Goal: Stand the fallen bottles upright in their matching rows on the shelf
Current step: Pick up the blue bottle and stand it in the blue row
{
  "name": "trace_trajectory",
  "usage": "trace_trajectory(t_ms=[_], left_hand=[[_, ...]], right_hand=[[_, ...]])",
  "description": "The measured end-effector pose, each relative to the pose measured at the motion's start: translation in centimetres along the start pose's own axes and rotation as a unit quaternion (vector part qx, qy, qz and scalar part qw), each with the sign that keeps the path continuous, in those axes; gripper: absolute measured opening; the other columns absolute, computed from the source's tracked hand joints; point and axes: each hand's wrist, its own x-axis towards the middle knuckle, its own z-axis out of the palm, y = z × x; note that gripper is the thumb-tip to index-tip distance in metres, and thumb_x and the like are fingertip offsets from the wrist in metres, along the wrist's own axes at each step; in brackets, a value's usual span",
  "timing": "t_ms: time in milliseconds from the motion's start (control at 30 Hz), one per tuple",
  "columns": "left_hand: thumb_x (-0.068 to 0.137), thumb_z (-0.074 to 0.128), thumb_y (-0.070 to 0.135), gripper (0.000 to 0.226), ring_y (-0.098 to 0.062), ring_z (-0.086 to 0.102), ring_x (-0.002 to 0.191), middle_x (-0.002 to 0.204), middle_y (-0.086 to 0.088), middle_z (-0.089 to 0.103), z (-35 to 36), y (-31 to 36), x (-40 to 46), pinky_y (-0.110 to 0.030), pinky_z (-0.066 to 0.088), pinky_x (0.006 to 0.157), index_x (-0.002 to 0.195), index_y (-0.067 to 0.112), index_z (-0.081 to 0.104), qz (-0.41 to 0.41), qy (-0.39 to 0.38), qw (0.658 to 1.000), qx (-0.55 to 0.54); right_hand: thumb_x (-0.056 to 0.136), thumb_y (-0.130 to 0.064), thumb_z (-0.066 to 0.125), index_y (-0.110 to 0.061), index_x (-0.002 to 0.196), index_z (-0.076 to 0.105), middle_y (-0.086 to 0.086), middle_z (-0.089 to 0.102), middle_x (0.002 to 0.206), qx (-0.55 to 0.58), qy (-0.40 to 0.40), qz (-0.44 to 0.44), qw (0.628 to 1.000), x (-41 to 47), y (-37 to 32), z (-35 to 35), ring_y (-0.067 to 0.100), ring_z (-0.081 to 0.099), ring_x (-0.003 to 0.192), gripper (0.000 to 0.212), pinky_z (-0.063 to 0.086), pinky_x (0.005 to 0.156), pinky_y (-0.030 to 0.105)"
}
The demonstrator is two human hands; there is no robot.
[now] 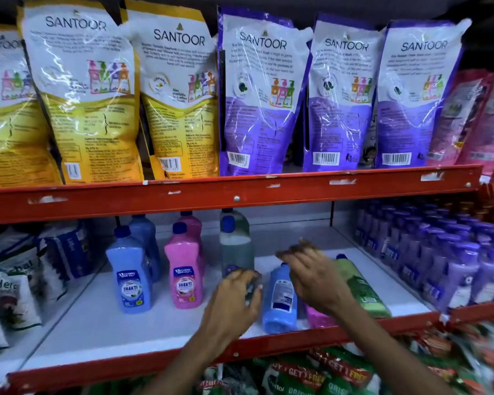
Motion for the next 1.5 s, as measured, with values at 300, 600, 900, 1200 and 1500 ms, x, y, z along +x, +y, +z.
trace_trajectory(t_ms=[300, 600, 900, 1200, 1500], left_hand=[[0.086, 0.068, 0.040, 0.040, -0.025, 0.069, 0.064, 0.088, -0.016, 0.070, 6.6, -0.1, 3.8, -0.045, 0.064, 0.073, 0.097, 0.002, 0.067, -0.362, -0.258, 0.855, -0.266], [0.087, 0.068, 0.003, 0.010, -0.016, 0.063, 0.055, 0.071, -0.008, 0.066, 7.0, 1.0, 4.6, -0.026, 0.054, 0.046, 0.079, 0.003, 0.061, -0.408, -0.191, 0.794, -0.409], [0.089, 0.059, -0.007, 0.038, -0.014, 0.072, 0.101, 0.110, 0.001, 0.077, -2.1, -5.4, -2.4, -0.024, 0.060, 0.080, 0.120, 0.015, 0.062, -0.198, -0.090, 0.838, -0.500], [0.094, 0.053, -0.002, 0.038, -0.012, 0.069, 0.110, 0.118, 0.009, 0.074, -9.7, -17.3, -9.7, -0.026, 0.058, 0.090, 0.127, 0.019, 0.057, -0.199, 0.057, 0.890, -0.406], [0.070, 0.075, 0.048, 0.058, -0.015, 0.070, 0.107, 0.114, 0.004, 0.074, -11.3, -22.0, -11.0, -0.034, 0.056, 0.087, 0.119, 0.021, 0.061, -0.233, 0.082, 0.899, -0.361]], right_hand=[[0.077, -0.011, 0.055, -0.010, 0.101, 0.067, 0.016, 0.067, 0.104, -0.042, -0.290, 0.154, 0.944, -2.9, -0.7, 2.5, 0.035, 0.058, 0.102, 0.027, 0.047, 0.094, 0.046], [0.087, -0.012, 0.051, -0.014, 0.098, 0.064, 0.009, 0.068, 0.101, 0.084, -0.196, 0.196, 0.957, -4.4, -1.5, 1.4, 0.029, 0.060, 0.095, 0.017, 0.049, 0.082, 0.037], [0.078, -0.009, 0.079, -0.028, 0.100, 0.071, -0.013, 0.079, 0.098, 0.512, -0.043, 0.323, 0.795, -1.5, -8.4, 0.9, 0.009, 0.074, 0.083, 0.030, 0.060, 0.074, 0.026], [0.078, -0.006, 0.074, -0.023, 0.104, 0.072, -0.013, 0.076, 0.093, 0.507, -0.028, 0.248, 0.825, 6.0, -23.6, 6.6, -0.010, 0.067, 0.078, 0.031, 0.050, 0.071, 0.006], [0.079, 0.008, 0.057, -0.020, 0.117, 0.068, -0.003, 0.076, 0.110, 0.475, -0.026, 0.258, 0.841, 9.9, -27.9, 11.6, 0.011, 0.070, 0.093, 0.048, 0.058, 0.083, 0.031]])
